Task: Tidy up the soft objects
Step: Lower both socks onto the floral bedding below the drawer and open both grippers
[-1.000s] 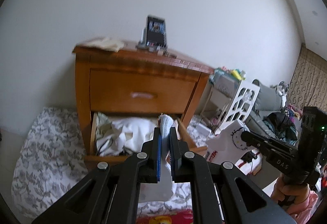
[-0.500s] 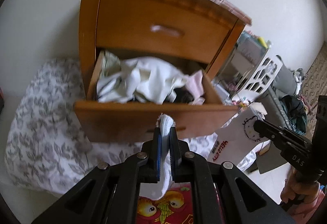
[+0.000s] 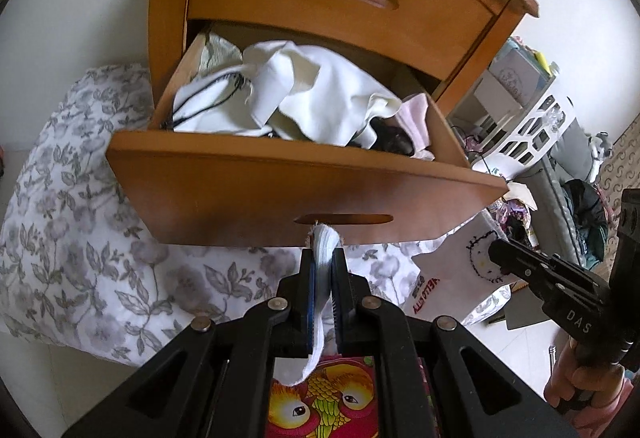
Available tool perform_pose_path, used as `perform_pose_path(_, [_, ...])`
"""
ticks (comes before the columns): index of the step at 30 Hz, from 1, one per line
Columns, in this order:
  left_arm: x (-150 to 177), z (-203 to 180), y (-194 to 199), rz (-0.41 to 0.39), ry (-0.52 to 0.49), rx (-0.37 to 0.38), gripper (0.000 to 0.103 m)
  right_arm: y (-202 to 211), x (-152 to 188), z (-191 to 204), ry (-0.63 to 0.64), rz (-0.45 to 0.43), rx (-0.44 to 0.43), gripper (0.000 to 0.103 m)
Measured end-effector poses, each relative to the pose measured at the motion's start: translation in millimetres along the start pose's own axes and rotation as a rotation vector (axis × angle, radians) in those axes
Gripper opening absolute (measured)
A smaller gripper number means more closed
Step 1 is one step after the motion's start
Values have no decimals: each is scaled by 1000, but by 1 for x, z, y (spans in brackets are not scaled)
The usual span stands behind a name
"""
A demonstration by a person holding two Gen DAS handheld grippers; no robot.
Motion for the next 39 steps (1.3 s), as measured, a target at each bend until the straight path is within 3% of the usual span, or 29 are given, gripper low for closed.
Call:
perform_pose_path(28, [-10, 26, -76, 181, 60, -44, 9, -82, -9, -13, -7, 179, 28, 14])
perform_pose_path(31, [-9, 29, -80, 198, 69, -57, 19, -85, -9, -13, -6, 188, 35, 14])
perform_pose_path(33, [-10, 30, -80, 200, 74, -66, 39, -87, -9, -13, -3, 193, 39, 14])
perform_pose_path(35, [-10, 31, -79, 195, 77, -78, 46, -89, -9, -14, -4, 199, 46, 15])
perform_pose_path(38, [-11, 32, -77, 197, 88, -90, 59, -92, -8, -14, -8, 206, 57, 23])
perform_pose_path(39, [-11, 33, -77, 197, 92, -96, 64, -93, -8, -14, -8, 208, 64, 30])
Point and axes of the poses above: each gripper's, at about its wrist camera, not at the fingertips, and y roughly against the way its jaws point, z to its left, x to its underside, the point moved 5 cm from there along -y, roughly the way its jaws point, and after that the axes turned 12 degrees about z, right-handed, at the moved point
